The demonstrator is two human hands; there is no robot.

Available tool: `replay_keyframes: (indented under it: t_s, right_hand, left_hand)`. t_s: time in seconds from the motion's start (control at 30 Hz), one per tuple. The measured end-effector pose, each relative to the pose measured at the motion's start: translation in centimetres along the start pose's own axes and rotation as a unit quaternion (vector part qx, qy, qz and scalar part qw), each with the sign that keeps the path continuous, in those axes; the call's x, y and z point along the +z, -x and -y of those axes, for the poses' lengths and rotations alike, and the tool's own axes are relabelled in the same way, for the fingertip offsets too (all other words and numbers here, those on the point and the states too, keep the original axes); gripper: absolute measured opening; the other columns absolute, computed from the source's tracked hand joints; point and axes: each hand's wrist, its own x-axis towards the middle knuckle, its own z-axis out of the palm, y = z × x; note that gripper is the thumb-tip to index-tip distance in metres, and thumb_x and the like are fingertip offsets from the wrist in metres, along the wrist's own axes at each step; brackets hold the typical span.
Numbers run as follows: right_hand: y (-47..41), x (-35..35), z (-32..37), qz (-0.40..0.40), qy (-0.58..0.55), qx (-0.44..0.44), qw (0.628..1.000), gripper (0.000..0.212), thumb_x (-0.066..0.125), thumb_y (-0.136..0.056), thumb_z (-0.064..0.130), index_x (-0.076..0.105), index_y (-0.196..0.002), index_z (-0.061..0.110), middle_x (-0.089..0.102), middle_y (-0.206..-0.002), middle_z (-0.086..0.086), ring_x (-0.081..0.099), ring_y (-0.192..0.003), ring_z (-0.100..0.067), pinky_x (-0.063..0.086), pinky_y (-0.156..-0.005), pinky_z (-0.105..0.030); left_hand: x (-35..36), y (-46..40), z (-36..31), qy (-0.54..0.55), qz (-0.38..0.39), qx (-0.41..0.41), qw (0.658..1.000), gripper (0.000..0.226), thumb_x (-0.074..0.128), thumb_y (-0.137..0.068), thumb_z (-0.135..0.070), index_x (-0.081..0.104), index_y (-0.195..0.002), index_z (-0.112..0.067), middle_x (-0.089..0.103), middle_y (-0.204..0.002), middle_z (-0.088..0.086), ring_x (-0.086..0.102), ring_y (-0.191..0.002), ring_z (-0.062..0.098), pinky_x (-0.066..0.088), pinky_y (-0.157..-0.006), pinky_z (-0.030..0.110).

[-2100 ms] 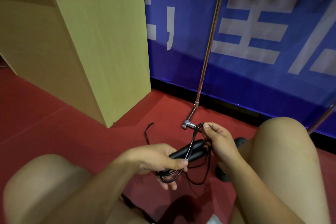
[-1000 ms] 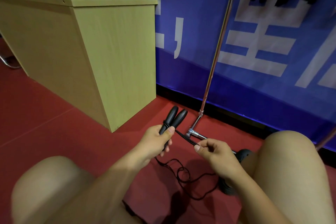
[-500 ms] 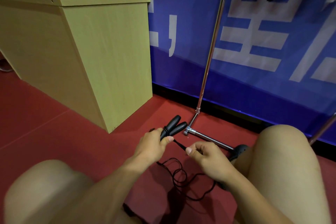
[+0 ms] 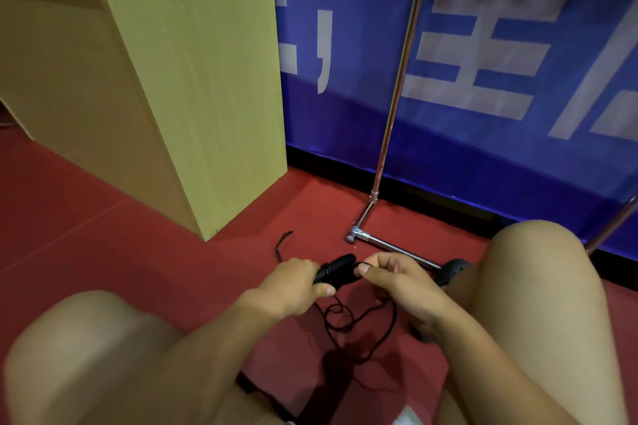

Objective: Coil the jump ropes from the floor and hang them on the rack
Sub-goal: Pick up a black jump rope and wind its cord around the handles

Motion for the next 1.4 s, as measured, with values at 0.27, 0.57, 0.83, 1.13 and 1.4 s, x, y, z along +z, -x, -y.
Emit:
replay_keyframes:
  t_s: [0.27,0.57,0.83,1.13,1.4]
  right_hand:
    - [-0.9,0.1,-0.8,-0.117,0.073,-0.01,0.99,0.026,0.061,-0.096,0.023,0.067,-0.085,0.001,0.057,-0.063,-0.002,0.051,-0.056,-0.009,0.043,-0.057,-0.027]
    - [-1.4,-0.8,-1.4,-0.169,0.23,-0.043,0.958,0.01,0.076,-0.084,0.027,0.071,-0.082,0.019,0.067,-0.07,0.008,0.06,-0.066,-0.011,0.047,-0.067,-0.026]
    - [-1.1,-1.5,-0.1,-0.046,-0.056,0.028,0.997,0.017,0.074,-0.082,0.019,0.06,-0.079,0.01,0.05,-0.07,-0.005,0.045,-0.058,-0.012,0.039,-0.057,-0.024]
    - [-0.9,0.1,-0.4,-0.047,-0.018,0.02,0.999,0.027,0.047,-0.103,0.02,0.06,-0.083,0.008,0.056,-0.066,-0.005,0.05,-0.062,-0.017,0.044,-0.061,-0.027]
    - [-1.4,0.0,-0.8,-0.078,-0.001,0.006,0.997,0.019,0.058,-0.098,0.026,0.06,-0.089,0.009,0.052,-0.063,0.002,0.044,-0.054,-0.009,0.039,-0.056,-0.022]
  left_hand:
    - [0.1,1.4,-2.1,-0.045,0.056,0.07,0.995,0.033,0.062,-0.09,-0.056,0.058,-0.093,-0.023,0.061,-0.082,-0.004,0.061,-0.079,0.021,0.046,-0.068,0.034]
    - [-1.2,3.7,-3.3,-0.007,0.082,0.142,0.986,0.034,0.064,-0.09,-0.053,0.06,-0.089,-0.019,0.06,-0.071,-0.004,0.055,-0.063,0.015,0.044,-0.061,0.034]
    - [-3.5,5.4,-3.5,0.242,0.141,0.173,0.944,0.015,0.068,-0.093,-0.031,0.066,-0.094,-0.016,0.068,-0.074,-0.001,0.061,-0.059,0.015,0.051,-0.06,0.028]
    - [-3.7,4.6,-3.8,0.405,-0.008,0.162,0.9,0.014,0.059,-0.099,-0.032,0.062,-0.086,-0.034,0.066,-0.072,-0.003,0.06,-0.055,0.015,0.043,-0.048,0.025]
    - [-4.0,3.5,-3.2,0.458,-0.136,0.074,0.875,0.017,0.058,-0.099,-0.035,0.063,-0.089,-0.022,0.066,-0.069,0.0,0.06,-0.054,0.017,0.042,-0.046,0.025]
